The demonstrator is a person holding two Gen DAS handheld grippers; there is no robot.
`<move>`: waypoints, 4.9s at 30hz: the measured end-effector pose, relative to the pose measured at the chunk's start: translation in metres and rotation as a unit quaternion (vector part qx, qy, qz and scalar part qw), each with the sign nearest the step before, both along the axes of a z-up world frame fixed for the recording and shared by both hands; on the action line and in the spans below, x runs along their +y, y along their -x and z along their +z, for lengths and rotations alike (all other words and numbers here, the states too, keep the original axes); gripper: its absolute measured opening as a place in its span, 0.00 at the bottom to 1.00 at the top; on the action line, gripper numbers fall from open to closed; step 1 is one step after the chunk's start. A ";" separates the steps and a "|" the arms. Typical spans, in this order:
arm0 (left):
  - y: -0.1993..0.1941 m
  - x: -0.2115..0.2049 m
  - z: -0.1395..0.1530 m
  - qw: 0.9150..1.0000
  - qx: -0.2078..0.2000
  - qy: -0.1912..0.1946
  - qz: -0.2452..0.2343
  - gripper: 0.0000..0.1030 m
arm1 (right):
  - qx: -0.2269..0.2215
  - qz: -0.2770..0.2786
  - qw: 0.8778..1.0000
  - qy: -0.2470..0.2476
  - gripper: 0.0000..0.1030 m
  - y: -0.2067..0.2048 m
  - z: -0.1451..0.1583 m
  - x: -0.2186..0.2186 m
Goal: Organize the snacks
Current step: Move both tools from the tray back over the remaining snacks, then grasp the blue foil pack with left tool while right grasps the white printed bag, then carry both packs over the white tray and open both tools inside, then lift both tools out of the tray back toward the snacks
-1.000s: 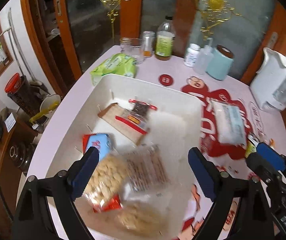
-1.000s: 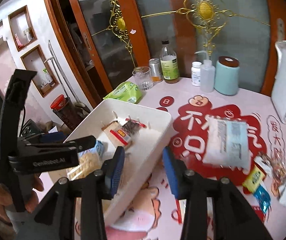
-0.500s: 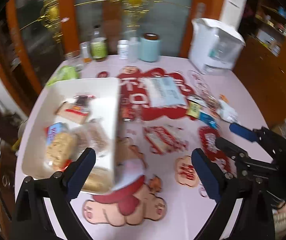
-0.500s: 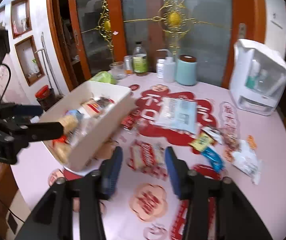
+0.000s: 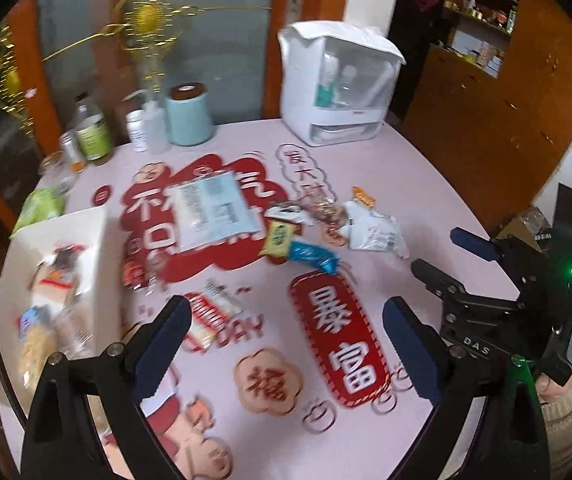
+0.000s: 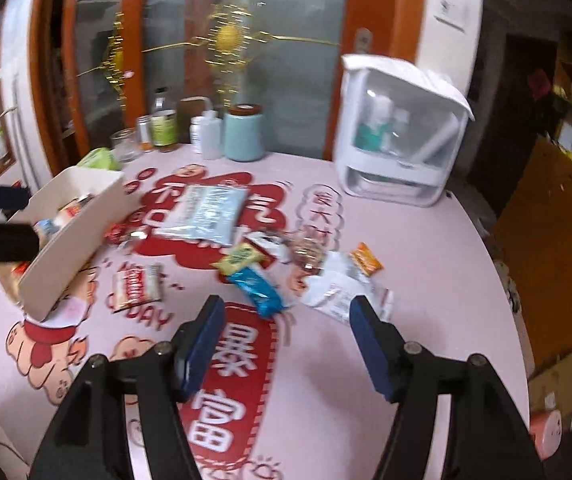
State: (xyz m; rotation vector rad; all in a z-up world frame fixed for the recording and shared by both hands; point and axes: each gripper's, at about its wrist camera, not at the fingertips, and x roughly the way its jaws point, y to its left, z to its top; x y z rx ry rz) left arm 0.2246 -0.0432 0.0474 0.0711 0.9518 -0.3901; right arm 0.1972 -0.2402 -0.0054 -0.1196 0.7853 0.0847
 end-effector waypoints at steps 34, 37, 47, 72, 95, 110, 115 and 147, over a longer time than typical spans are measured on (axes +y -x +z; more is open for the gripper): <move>-0.164 -0.102 -0.193 0.976 0.173 0.046 0.127 0.93 | 0.088 -0.054 0.994 -0.028 0.35 -0.113 -0.122 -0.062; -0.165 -0.109 -0.201 0.974 0.178 0.032 0.136 0.93 | 0.089 -0.049 0.994 -0.030 0.32 -0.105 -0.120 -0.063; -0.162 -0.112 -0.208 0.974 0.173 0.004 0.144 0.42 | 0.085 -0.044 0.994 -0.060 0.30 -0.079 -0.117 -0.073; -0.037 0.005 -0.076 0.993 0.093 0.014 0.066 0.35 | -0.005 0.064 0.993 -0.098 0.25 0.008 -0.009 0.012; -0.034 0.308 -0.032 0.957 0.035 0.003 0.287 0.35 | -0.009 0.261 0.951 -0.166 0.25 -0.060 0.053 0.308; -0.072 0.332 -0.072 0.954 0.014 -0.057 0.293 0.36 | 0.040 0.237 0.951 -0.196 0.25 -0.111 0.019 0.346; -0.084 0.329 -0.083 0.954 0.013 -0.073 0.290 0.36 | 0.061 0.225 0.952 -0.199 0.25 -0.125 0.005 0.356; 0.046 0.295 -0.010 0.962 -0.023 -0.052 0.268 0.97 | 0.024 0.142 0.983 -0.115 0.47 0.000 0.066 0.272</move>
